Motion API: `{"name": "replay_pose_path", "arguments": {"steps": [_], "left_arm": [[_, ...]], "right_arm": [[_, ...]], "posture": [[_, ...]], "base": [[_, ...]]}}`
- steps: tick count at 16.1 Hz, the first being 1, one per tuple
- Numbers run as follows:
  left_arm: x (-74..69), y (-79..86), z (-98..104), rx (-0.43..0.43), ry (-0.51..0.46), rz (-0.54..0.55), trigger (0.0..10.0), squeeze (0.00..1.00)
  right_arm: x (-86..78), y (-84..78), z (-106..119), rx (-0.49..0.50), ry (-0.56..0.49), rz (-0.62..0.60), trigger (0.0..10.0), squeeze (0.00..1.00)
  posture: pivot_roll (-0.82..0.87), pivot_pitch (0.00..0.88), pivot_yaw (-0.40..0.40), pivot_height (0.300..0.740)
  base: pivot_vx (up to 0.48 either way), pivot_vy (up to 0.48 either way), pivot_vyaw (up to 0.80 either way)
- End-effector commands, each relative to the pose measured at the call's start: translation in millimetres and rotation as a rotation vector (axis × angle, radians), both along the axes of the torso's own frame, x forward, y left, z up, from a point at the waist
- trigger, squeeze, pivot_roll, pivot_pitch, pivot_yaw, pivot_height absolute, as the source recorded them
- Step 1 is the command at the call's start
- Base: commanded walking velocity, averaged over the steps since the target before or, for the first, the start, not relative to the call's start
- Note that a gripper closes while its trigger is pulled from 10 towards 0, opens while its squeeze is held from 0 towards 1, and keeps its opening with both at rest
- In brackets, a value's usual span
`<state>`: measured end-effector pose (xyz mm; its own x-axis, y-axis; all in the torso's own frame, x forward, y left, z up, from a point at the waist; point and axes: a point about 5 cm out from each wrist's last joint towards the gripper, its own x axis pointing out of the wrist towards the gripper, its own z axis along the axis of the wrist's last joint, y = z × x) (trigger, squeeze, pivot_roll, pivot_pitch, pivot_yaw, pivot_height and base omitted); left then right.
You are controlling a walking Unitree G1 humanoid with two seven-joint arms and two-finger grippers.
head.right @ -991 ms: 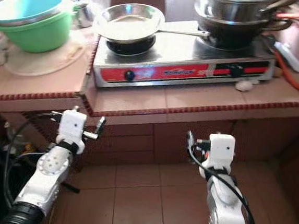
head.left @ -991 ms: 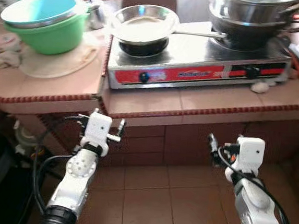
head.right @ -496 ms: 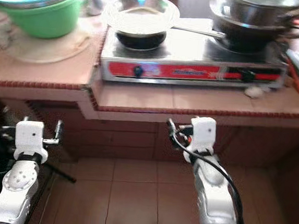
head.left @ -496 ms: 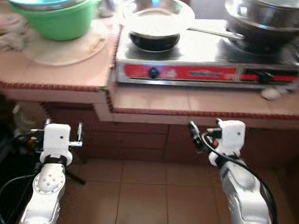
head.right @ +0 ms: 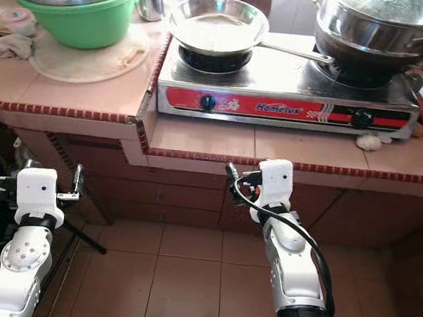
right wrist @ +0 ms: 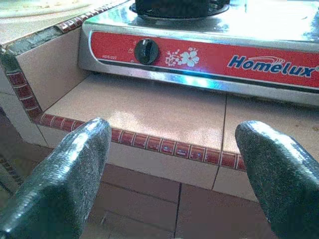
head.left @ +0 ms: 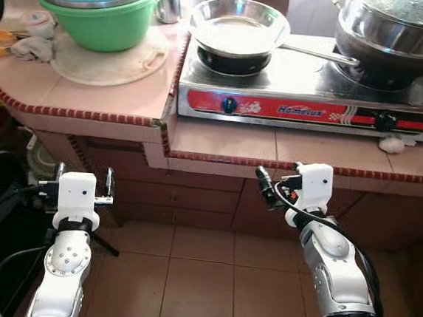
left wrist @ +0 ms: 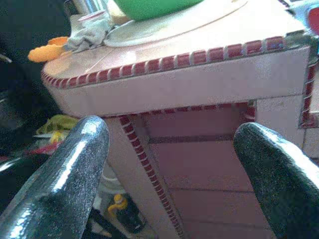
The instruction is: Kitchen organization
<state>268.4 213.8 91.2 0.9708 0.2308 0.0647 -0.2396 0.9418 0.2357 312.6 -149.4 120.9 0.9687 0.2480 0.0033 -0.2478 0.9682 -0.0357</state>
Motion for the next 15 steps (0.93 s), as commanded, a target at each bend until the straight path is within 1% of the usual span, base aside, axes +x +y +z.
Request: {"name": "replay_pose_path", "arguments": {"steps": [1,4,5,6,8,9,11,15], "left_arm": [[1.8,-1.0,4.6,0.02,-0.014,-0.01,10.0,0.0],[11.6,-1.4,8.8,0.029,-0.026,-0.022,10.0,0.0],[20.0,-3.7,11.2,0.029,-0.037,-0.034,10.0,0.0],[24.9,-5.7,13.9,0.037,-0.047,-0.039,10.0,0.0],[31.5,-9.6,18.6,0.038,-0.062,-0.05,10.0,0.0],[32.4,-10.9,18.3,0.043,-0.061,-0.059,10.0,0.0],[31.1,-7.4,14.9,0.031,-0.055,-0.051,10.0,0.0],[29.0,-5.1,16.1,0.024,-0.063,-0.039,10.0,0.0]], "right_arm": [[-0.1,-2.9,0.6,0.004,-0.016,-0.027,10.0,0.0],[2.6,-0.6,-0.5,0.011,-0.025,-0.037,10.0,0.0],[6.7,4.7,3.1,0.004,-0.048,-0.026,10.0,0.0],[10.0,6.7,7.0,-0.001,-0.065,-0.022,10.0,0.0],[15.7,6.1,14.9,-0.002,-0.097,-0.037,10.0,0.0],[16.8,3.2,16.4,0.001,-0.104,-0.055,10.0,0.0],[14.5,0.1,12.7,-0.003,-0.101,-0.07,10.0,0.0],[9.0,-2.5,10.8,-0.005,-0.095,-0.082,10.0,0.0]], "posture": [[-0.08,0.061,0.031,0.74],[-0.11,0.007,0.04,0.74],[-0.12,0.0,0.044,0.74],[-0.12,0.0,0.045,0.74],[-0.13,0.0,0.047,0.74],[-0.13,0.0,0.046,0.74],[-0.13,0.0,0.043,0.74],[-0.12,0.012,0.038,0.74]], "base": [[0.0,0.0,0.0],[0.0,0.0,0.0],[0.0,0.0,0.0],[0.0,0.0,0.0],[0.0,0.0,0.0],[0.0,0.0,0.0],[0.0,0.0,0.0],[0.0,0.0,0.0]]}}
